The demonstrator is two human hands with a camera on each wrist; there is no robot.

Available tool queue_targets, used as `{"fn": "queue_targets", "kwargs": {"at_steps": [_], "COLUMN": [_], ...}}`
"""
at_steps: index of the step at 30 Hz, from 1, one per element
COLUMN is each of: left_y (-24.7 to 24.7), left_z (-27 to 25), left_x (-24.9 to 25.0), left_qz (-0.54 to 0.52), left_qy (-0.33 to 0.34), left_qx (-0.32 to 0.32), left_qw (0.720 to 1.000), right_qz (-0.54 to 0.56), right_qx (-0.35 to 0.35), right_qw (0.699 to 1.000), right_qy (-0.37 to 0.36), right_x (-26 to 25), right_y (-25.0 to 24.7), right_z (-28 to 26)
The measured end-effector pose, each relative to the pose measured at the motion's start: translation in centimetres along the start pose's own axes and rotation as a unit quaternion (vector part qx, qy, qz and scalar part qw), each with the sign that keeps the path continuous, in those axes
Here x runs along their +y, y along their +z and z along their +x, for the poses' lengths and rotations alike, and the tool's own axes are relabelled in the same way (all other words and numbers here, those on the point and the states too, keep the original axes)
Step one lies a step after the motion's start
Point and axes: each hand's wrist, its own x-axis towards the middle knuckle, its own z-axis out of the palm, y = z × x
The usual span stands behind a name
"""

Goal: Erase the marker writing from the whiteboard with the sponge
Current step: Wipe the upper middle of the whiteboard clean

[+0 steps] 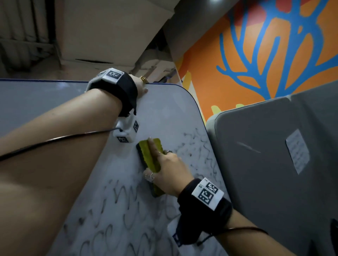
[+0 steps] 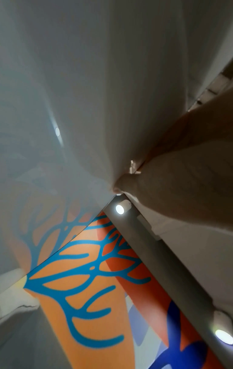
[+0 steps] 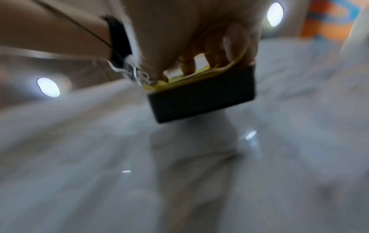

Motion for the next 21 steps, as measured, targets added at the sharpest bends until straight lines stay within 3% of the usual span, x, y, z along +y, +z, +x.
{"fn": "queue_targets", "kwargs": {"at_steps": [5, 10, 12, 14, 18, 21], "left_y": [0.0, 0.1, 0.1, 0.0, 0.8, 1.8], "left_z": [-0.7, -0.7, -0.8, -0.9, -1.0, -1.4], "left_x": [-0.2, -0.1, 0.0, 0.1, 0.5, 1.2], "left_qz": [0.009, 0.011, 0.006, -0.002, 0.006, 0.036], "left_qy": [0.014, 0.002, 0.0, -0.001, -0.023, -0.05], "left_qx": [-0.002, 0.021, 0.024, 0.024, 0.036, 0.073], "left_qw": [1.0, 1.0, 1.0, 1.0, 0.999, 0.995], "right_qz": [0.031, 0.015, -0.005, -0.006, 0.068, 0.12], "right_qx": [0.059, 0.025, 0.025, 0.046, 0.092, 0.086], "right_qw": [0.995, 0.999, 0.999, 0.999, 0.985, 0.98], "right_qy": [0.078, -0.031, -0.038, -0.006, 0.126, 0.136], "right_x": [4.4, 0.4, 0.6, 2.6, 7.4, 7.4], "right_y": [-2.2, -0.7, -0.6, -1.2, -3.3, -3.7], "right_z": [2.4, 0.9, 0.9, 1.9, 4.6, 4.9]}}
